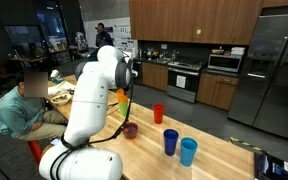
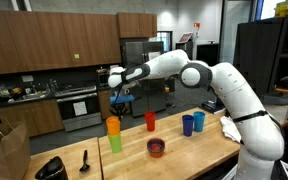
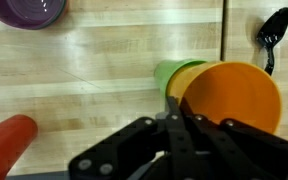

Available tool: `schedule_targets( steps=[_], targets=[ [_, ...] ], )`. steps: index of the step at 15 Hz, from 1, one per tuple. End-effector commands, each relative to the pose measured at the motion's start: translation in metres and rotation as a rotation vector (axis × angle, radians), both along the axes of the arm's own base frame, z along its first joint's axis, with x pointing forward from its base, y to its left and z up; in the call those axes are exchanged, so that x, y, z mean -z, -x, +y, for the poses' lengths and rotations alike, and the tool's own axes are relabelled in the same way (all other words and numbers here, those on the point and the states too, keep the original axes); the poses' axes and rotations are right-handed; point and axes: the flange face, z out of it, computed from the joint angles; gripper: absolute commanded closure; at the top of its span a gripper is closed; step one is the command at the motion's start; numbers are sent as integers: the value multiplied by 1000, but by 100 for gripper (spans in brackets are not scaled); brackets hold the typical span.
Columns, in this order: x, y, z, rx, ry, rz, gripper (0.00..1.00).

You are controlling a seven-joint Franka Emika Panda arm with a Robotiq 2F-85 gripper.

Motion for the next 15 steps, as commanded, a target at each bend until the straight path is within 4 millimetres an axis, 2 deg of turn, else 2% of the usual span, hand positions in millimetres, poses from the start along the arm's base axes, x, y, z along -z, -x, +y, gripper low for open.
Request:
schedule_targets(
  steps=[1,4,10,15],
  targets=[
    [-19,-4,3,-42,16,-7,99],
    [-28,-6,4,-54,11,-19,99],
    [-76,-11,-6,-55,-33,-97,99],
    [-98,-18,-18,-43,-64,-132,99]
  ],
)
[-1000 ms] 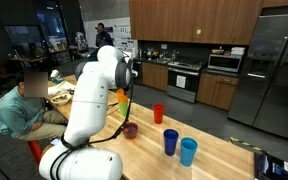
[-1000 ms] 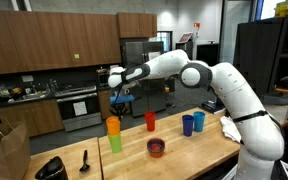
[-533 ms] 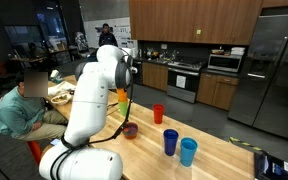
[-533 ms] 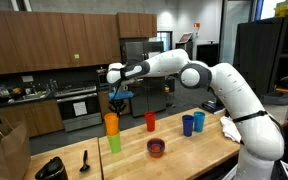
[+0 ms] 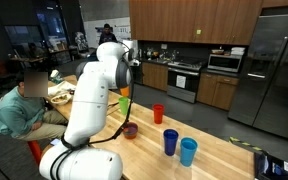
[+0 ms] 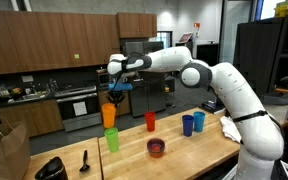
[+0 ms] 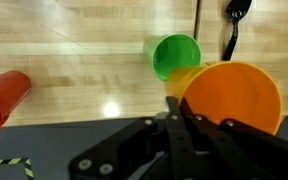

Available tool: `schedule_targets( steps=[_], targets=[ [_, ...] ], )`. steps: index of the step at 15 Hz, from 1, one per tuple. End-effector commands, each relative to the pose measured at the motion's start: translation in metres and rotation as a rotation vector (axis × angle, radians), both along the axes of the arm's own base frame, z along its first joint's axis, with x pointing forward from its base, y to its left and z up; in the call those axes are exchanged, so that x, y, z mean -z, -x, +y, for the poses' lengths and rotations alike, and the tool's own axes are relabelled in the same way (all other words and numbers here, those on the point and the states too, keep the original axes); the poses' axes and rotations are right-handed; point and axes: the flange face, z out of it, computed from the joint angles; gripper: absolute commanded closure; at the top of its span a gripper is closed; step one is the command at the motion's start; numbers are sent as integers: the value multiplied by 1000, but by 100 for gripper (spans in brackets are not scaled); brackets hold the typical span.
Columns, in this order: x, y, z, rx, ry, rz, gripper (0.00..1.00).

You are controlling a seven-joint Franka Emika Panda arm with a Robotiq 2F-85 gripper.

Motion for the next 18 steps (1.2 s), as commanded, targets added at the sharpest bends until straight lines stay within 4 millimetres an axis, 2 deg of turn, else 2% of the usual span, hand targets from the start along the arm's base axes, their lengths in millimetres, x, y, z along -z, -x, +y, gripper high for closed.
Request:
schedule_targets(
  steps=[1,6,10,18],
  targets=[
    [-20,-1,-13,-1,-23,-10,99],
    [-19,-5,-29,34,-27,-7,99],
    [-8,-10,-55,97,-24,18,99],
    [35,-19,-116,253,-1,110,99]
  ],
)
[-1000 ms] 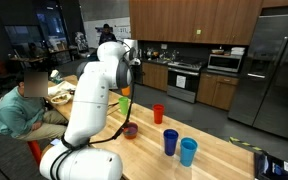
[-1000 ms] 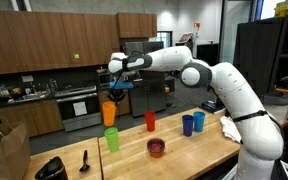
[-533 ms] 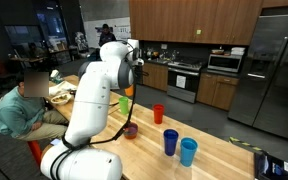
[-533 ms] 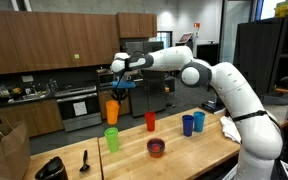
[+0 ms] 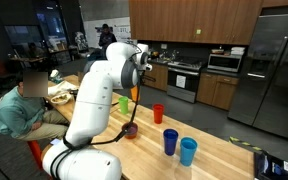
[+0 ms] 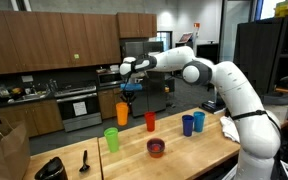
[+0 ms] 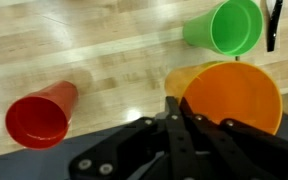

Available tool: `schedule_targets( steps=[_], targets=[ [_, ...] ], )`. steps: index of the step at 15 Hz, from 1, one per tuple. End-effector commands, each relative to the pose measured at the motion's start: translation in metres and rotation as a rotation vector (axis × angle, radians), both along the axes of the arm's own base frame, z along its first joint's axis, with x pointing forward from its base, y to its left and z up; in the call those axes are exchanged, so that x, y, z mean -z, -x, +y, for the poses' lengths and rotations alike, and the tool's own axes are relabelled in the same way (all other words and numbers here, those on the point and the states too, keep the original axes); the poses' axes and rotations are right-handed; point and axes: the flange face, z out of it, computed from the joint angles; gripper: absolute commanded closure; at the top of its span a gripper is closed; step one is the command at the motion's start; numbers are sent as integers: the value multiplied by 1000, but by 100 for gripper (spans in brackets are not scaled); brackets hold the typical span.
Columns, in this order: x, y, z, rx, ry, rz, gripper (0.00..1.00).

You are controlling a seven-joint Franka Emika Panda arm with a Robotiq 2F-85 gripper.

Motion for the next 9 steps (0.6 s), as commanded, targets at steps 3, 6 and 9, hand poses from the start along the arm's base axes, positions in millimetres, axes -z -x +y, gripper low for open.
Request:
schedule_targets(
  steps=[3,6,9],
  targets=[
    [26,8,-31,95,4,77,99],
    [46,12,-34,111,2,124,99],
    [63,17,-34,124,0,171,99]
  ],
)
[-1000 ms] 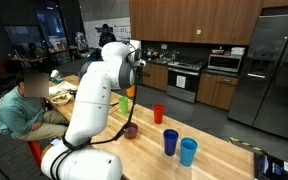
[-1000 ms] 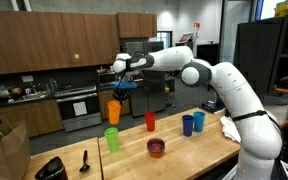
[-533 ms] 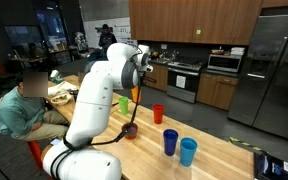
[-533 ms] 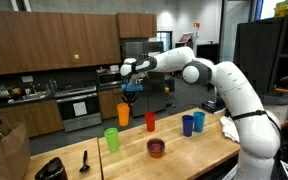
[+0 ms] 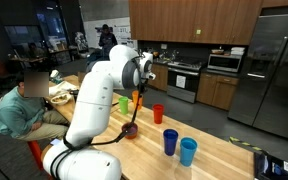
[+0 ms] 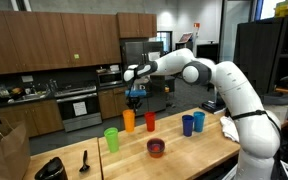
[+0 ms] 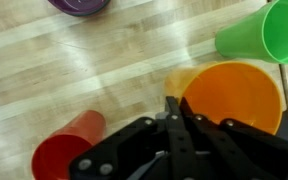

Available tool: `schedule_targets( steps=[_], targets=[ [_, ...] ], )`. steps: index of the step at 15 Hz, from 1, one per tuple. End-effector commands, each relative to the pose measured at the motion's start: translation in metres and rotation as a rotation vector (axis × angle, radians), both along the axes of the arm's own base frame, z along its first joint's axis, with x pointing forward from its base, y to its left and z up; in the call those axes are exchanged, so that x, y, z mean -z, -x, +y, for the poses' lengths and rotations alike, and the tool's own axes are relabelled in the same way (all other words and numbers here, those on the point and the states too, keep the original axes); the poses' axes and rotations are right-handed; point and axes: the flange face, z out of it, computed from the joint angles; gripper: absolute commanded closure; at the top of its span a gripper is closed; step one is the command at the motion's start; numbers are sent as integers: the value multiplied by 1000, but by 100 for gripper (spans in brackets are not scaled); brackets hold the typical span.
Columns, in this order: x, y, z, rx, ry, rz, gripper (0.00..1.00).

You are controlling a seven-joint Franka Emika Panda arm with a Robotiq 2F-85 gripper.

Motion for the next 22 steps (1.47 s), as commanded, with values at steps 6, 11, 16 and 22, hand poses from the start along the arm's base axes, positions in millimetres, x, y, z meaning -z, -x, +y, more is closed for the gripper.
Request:
schedule_targets(
  steps=[6,11,16,22],
  targets=[
    [31,17,-13,56,-5,117,99],
    [40,19,-24,73,-3,150,99],
    [50,20,-35,95,45,167,99],
    [70,25,-34,90,91,211,99]
  ],
)
